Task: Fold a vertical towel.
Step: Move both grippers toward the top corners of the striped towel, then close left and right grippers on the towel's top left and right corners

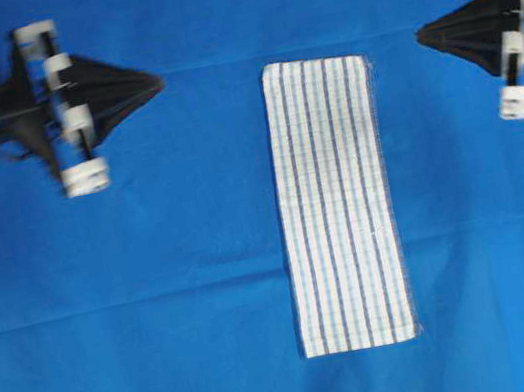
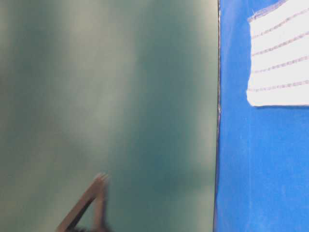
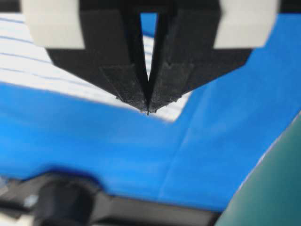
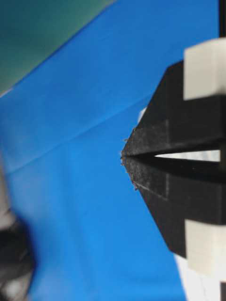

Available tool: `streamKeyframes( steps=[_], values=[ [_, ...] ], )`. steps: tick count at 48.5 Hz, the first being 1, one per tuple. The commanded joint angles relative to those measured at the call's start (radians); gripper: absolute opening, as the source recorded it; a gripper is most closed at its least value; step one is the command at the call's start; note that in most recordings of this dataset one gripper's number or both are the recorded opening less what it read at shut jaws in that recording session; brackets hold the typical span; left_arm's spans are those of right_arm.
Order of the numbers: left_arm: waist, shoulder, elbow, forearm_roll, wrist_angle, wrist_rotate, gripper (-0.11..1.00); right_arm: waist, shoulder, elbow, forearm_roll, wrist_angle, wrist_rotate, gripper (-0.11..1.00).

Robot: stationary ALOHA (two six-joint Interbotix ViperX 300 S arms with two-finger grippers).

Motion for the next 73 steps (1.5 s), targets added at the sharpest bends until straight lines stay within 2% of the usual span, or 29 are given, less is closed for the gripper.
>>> streamKeyframes(
  steps=[1, 9, 11, 13, 15, 19, 32, 44, 53, 56, 58, 64, 65, 67, 73],
  values=[
    [0.021, 0.083, -0.063, -0.003, -0.017, -0.002, 0.09, -0.037, 0.078, -0.015, 0.003, -0.002, 0.003, 0.03],
    [0.048, 0.268, -0.143, -0.005, -0.046, -0.008, 0.57, -0.101, 0.245, -0.035, -0.005, 0.0, 0.0, 0.52],
    [0.054, 0.305, -0.161, -0.005, -0.048, -0.009, 0.68, -0.114, 0.287, -0.04, -0.011, -0.003, -0.002, 0.61],
    [0.061, 0.344, -0.181, -0.005, -0.048, -0.011, 0.79, -0.127, 0.341, -0.049, -0.015, -0.008, -0.002, 0.63],
    [0.071, 0.382, -0.198, -0.005, -0.049, -0.011, 0.84, -0.137, 0.382, -0.055, -0.017, -0.014, -0.002, 0.61],
    [0.077, 0.465, -0.239, -0.005, -0.054, -0.011, 0.83, -0.147, 0.462, -0.066, -0.021, -0.035, -0.002, 0.58],
    [0.091, 0.638, -0.325, -0.005, -0.054, -0.011, 0.83, -0.153, 0.663, -0.106, -0.02, -0.107, -0.002, 0.58],
    [0.094, 0.744, -0.385, -0.005, -0.046, -0.009, 0.83, -0.178, 0.767, -0.127, -0.021, -0.135, -0.002, 0.58],
    [0.097, 0.773, -0.4, -0.003, -0.037, -0.009, 0.75, -0.178, 0.778, -0.13, -0.023, -0.13, -0.003, 0.57],
    [0.097, 0.775, -0.405, -0.003, -0.035, -0.011, 0.63, -0.175, 0.778, -0.13, -0.023, -0.129, -0.008, 0.53],
    [0.094, 0.778, -0.407, -0.003, -0.037, -0.011, 0.51, -0.173, 0.778, -0.13, -0.023, -0.127, -0.014, 0.47],
    [0.083, 0.793, -0.416, -0.003, -0.028, -0.005, 0.19, -0.163, 0.778, -0.13, -0.043, -0.126, -0.015, 0.13],
    [0.081, 0.795, -0.416, -0.003, -0.023, -0.003, 0.15, -0.161, 0.778, -0.13, -0.043, -0.127, -0.015, 0.09],
    [0.081, 0.798, -0.417, -0.005, -0.011, -0.003, 0.06, -0.161, 0.778, -0.13, -0.043, -0.126, -0.015, 0.08],
    [0.081, 0.795, -0.417, -0.003, 0.009, -0.002, 0.04, -0.161, 0.778, -0.132, -0.043, -0.127, -0.015, 0.08]
  ],
)
